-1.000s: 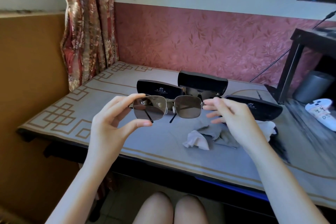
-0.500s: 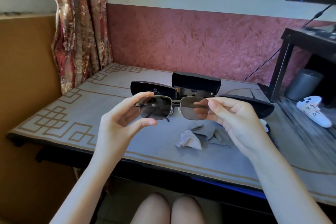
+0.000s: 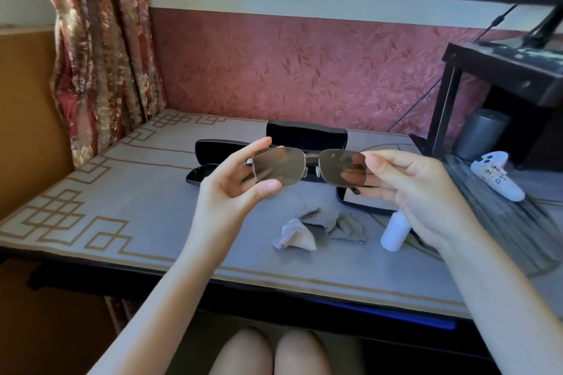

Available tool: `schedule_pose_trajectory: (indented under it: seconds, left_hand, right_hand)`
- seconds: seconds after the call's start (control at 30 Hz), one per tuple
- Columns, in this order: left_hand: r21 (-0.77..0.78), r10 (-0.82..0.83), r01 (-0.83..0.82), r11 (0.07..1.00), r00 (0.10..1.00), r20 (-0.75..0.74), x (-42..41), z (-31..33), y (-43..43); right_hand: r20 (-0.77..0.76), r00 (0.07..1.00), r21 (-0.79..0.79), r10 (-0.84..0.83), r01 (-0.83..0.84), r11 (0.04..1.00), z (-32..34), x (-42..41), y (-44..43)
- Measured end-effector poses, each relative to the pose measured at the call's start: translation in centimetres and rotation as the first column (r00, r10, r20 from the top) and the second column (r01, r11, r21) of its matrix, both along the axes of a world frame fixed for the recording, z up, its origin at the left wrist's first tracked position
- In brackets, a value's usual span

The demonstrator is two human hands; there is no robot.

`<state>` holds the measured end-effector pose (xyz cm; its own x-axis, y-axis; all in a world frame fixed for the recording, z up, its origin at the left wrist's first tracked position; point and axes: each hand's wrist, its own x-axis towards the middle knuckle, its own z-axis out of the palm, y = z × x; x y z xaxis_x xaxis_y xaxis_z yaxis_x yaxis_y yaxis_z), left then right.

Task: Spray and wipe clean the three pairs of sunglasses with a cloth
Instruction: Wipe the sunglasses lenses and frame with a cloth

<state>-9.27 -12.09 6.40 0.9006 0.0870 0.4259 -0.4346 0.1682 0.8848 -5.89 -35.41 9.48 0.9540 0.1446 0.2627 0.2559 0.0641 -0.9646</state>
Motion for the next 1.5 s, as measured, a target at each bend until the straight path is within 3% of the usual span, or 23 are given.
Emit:
schedule_pose_trajectory:
  seconds: [0.17, 0.37, 0.5, 0.8, 0.97, 1.17, 1.33, 1.5]
  left_hand:
    - [-0.016, -0.083, 0.083, 0.996, 0.995, -0.047, 3.3, 0.5, -3.4]
    - [0.217, -0.024, 0.046, 0.975, 0.995, -0.102, 7.8, -0.2, -8.1]
    - [0.478, 0.063, -0.029, 0.878, 0.997, -0.054, 10.0, -1.8, -10.5]
    - [0.731, 0.151, -0.095, 0.676, 0.988, -0.012, 11.4, -4.3, -11.1]
    - [0.790, 0.186, -0.132, 0.599, 0.982, 0.023, 11.6, -5.5, -11.2]
    - [0.829, 0.172, -0.155, 0.538, 0.982, 0.072, 12.1, -6.2, -11.4]
    - [0.861, 0.156, -0.168, 0.479, 0.982, 0.105, 12.5, -6.6, -11.1]
    - [0.846, 0.107, -0.209, 0.490, 0.978, 0.180, 12.5, -6.8, -11.0]
  right_hand:
    - [0.001, 0.999, -0.009, -0.054, 0.054, 0.998, 1.5, 1.3, -3.4]
    - [-0.001, 0.981, -0.025, -0.194, 0.194, 0.981, 1.1, 3.5, -8.1]
    - [-0.042, 0.965, -0.049, -0.257, 0.255, 0.966, -1.6, 4.5, -10.6]
    - [-0.115, 0.902, -0.120, -0.415, 0.403, 0.907, -6.7, 5.7, -11.1]
    - [-0.047, 0.877, -0.192, -0.478, 0.462, 0.866, -7.6, 6.4, -10.7]
    - [0.183, 0.831, -0.360, -0.525, 0.554, 0.751, -8.4, 6.1, -10.5]
    - [0.213, 0.831, -0.426, -0.513, 0.552, 0.717, -9.2, 6.1, -11.3]
    - [0.314, 0.791, -0.591, -0.526, 0.596, 0.543, -9.5, 6.0, -11.1]
